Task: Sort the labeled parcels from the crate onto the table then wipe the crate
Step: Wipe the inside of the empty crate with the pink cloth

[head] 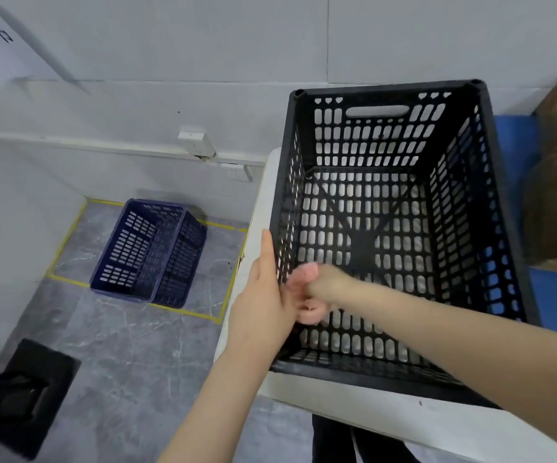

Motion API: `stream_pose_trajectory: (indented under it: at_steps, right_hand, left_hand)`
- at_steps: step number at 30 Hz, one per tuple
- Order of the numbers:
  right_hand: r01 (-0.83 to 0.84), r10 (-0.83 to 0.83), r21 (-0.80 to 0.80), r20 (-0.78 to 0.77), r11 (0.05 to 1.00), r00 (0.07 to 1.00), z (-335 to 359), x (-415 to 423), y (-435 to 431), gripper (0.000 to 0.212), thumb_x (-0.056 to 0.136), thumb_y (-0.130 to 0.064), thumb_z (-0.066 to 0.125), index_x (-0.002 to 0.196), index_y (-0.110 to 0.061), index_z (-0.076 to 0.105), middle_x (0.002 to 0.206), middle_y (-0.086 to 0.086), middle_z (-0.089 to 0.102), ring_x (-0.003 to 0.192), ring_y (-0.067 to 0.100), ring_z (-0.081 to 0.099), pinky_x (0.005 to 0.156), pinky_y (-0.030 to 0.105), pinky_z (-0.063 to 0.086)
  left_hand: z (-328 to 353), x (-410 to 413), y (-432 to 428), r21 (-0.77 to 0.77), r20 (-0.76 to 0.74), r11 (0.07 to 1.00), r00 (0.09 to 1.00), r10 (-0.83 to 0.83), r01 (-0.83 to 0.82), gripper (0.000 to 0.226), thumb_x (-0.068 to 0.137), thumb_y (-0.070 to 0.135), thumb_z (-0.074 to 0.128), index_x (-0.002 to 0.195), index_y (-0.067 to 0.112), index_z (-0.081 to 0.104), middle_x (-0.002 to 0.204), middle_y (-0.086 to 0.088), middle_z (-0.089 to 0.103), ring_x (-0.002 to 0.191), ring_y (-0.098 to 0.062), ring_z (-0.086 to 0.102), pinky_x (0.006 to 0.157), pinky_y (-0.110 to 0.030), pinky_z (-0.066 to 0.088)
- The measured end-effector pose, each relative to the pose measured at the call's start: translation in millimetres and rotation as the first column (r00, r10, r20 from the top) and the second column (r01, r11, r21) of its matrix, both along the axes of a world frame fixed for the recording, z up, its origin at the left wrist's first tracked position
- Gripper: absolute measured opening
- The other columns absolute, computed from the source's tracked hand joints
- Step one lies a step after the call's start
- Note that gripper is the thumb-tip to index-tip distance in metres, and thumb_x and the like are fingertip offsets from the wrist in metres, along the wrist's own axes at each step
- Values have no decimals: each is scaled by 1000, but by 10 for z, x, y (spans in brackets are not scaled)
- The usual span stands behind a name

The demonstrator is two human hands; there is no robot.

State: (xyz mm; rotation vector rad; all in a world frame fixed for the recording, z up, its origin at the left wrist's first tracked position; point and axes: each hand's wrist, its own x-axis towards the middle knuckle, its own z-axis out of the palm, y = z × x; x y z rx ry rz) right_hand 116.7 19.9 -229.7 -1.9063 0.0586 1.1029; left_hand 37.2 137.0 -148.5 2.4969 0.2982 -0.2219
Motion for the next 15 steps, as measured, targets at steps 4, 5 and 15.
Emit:
stream_pose_trajectory:
  at_steps: [4, 5, 15]
  right_hand:
    - [370, -459, 395, 156, 841, 875, 483, -55, -89, 36, 89, -5, 55, 103, -38, 60, 79, -12, 71, 68, -2, 67, 54, 10, 49]
    - [350, -473, 460, 184, 816, 862, 561, -109, -24, 29, 89, -10, 55, 96, -38, 60, 73, -15, 69, 63, -4, 65, 51, 9, 47]
    - [-466, 458, -60, -112, 883, 882, -58, -388, 83, 5, 90, -2, 51, 88, -6, 54, 67, 1, 52, 60, 17, 51, 49, 17, 33]
  left_hand:
    - [-32, 10, 40, -203, -6, 978, 999, 41, -41, 55, 96, 57, 23, 149, 49, 10, 149, 16, 39, 120, -13, 51, 99, -36, 41]
    - [-26, 2, 42, -266, 2, 963, 999, 52, -49, 54, 94, 60, 20, 148, 50, 17, 146, 16, 43, 123, -9, 51, 103, -37, 40]
    - [-57, 19, 14, -130, -1, 991, 999, 37, -37, 57, 101, 42, 27, 150, 46, -3, 151, 16, 33, 125, -12, 43, 90, -26, 30]
